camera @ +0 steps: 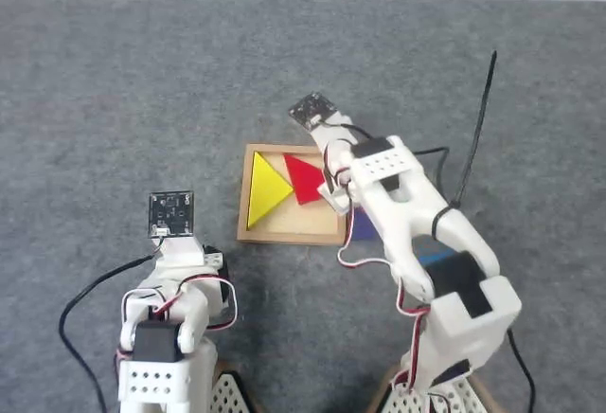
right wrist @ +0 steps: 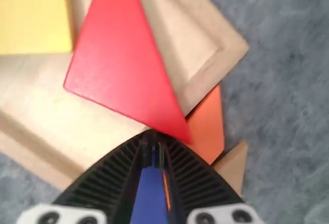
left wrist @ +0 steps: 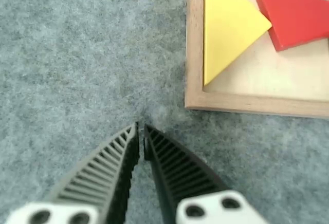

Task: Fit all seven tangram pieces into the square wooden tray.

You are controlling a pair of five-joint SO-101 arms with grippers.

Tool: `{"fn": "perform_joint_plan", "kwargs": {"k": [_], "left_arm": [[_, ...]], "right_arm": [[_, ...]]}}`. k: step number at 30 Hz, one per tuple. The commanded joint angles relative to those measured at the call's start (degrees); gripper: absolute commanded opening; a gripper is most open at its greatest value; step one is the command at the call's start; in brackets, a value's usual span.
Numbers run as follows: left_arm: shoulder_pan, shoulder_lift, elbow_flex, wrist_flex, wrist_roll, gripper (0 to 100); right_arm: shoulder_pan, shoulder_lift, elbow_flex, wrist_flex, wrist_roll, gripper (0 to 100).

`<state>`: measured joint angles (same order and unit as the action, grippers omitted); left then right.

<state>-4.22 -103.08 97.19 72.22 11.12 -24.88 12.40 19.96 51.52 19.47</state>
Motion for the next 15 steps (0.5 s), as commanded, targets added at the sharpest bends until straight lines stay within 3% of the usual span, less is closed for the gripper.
{"fn": "perform_joint_plan", "kwargs": {"k": [1, 15], "left_arm": [[-0.35, -1.14, -0.75, 0.09, -0.62, 1], [-0.35, -1.14, -0.75, 0.09, -0.62, 1]], "right_arm": [[1.19, 1.36, -6.59, 0.66, -0.7, 3.5], [-3.12, 10.33, -15.03, 0.31, -1.05, 3.5]]}}
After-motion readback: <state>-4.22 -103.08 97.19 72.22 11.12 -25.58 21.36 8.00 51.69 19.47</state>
